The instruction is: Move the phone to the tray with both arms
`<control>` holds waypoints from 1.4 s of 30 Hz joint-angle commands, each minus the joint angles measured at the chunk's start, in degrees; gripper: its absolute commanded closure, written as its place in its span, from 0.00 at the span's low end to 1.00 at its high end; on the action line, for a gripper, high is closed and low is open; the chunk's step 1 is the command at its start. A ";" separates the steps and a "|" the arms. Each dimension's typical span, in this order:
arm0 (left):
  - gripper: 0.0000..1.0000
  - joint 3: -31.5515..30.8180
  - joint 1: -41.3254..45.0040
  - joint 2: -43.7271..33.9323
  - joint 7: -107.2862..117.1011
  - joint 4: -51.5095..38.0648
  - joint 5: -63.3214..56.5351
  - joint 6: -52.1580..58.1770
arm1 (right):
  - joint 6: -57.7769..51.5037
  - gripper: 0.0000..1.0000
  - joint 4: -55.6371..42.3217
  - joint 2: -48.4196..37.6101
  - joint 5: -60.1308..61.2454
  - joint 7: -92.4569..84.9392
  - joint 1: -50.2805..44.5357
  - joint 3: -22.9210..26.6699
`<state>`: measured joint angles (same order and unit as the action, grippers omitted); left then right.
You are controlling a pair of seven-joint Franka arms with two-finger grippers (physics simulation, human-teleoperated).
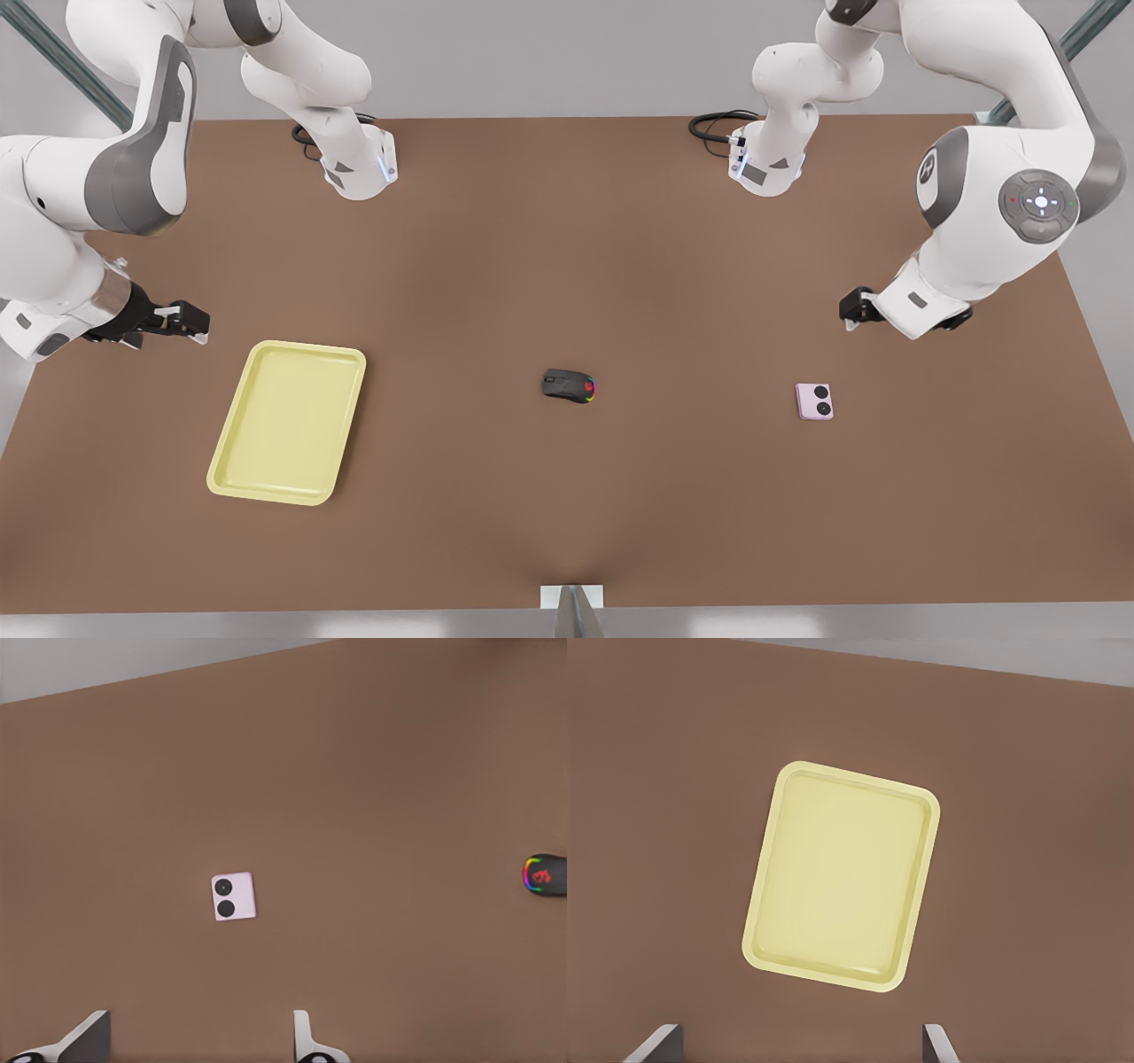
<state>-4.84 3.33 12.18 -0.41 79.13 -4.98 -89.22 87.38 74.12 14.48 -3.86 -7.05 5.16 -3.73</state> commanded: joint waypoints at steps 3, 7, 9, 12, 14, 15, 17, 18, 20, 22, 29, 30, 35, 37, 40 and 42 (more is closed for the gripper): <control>0.00 0.00 0.01 -0.05 -0.21 -0.03 -0.03 0.54 | 0.16 0.00 -0.03 -0.07 0.52 -1.03 0.03 0.03; 0.00 0.09 0.01 -0.14 -0.03 -0.03 -0.11 0.63 | 0.16 0.00 -0.03 -0.07 0.52 -1.03 0.03 0.03; 0.00 0.09 0.01 0.39 0.23 0.06 -0.11 0.28 | 0.16 0.00 -0.03 -0.07 0.52 -1.03 0.12 0.03; 0.00 0.61 0.01 4.34 0.15 1.37 -0.03 -5.07 | 0.16 0.00 -0.03 -0.07 0.52 -1.03 0.03 0.03; 0.00 1.94 -0.16 5.22 -0.03 8.40 0.24 -14.74 | 0.16 0.00 -0.03 -0.07 0.52 -1.03 0.03 0.03; 0.00 2.02 -0.16 5.22 -0.03 12.27 0.32 -19.93 | 0.16 0.00 -0.03 -0.07 0.52 -1.03 0.03 0.03; 0.00 2.72 -0.34 6.54 -0.21 15.43 1.20 -25.64 | 0.16 0.00 -0.03 -0.07 0.52 -1.03 0.03 0.03; 0.00 2.90 -0.43 7.51 -0.56 16.41 1.20 -27.49 | 0.16 0.00 -0.03 -0.07 0.52 -1.03 0.03 0.03; 0.00 3.60 -0.78 9.17 -0.56 19.92 1.20 -34.17 | 0.16 0.00 -0.03 -0.07 0.52 -1.03 0.03 0.03; 0.00 4.13 -1.22 11.55 -0.56 22.21 1.29 -39.88 | 0.16 0.00 -0.03 -0.07 0.52 -1.03 -0.06 0.03; 0.00 5.72 -3.06 18.41 -0.29 25.98 7.62 -48.06 | 0.16 0.00 -0.03 0.02 0.52 -1.03 -0.06 0.03; 0.00 5.72 -3.24 19.02 -0.56 26.34 7.62 -48.41 | 0.16 0.00 -0.03 0.02 0.52 -1.03 -0.06 0.03; 0.00 6.95 -3.24 20.96 -3.81 27.83 7.44 -48.85 | 0.16 0.00 -0.03 0.02 0.52 -1.03 -0.06 0.03; 0.00 7.03 -3.15 22.10 -3.81 28.27 7.44 -49.20 | 0.16 0.00 -0.03 0.02 0.52 -1.03 -0.06 0.03; 0.00 7.03 -2.80 23.41 -7.15 28.27 7.00 -49.73 | 0.16 0.00 -0.03 0.02 0.52 -1.03 -0.06 0.03; 0.00 7.03 -2.89 24.12 -7.68 28.27 7.00 -50.52 | 0.16 0.00 -0.03 0.02 0.52 -1.03 -0.06 0.03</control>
<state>2.16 0.44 36.12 -3.17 107.42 2.20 -137.74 87.57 74.12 14.55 -3.38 -7.98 5.10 -3.69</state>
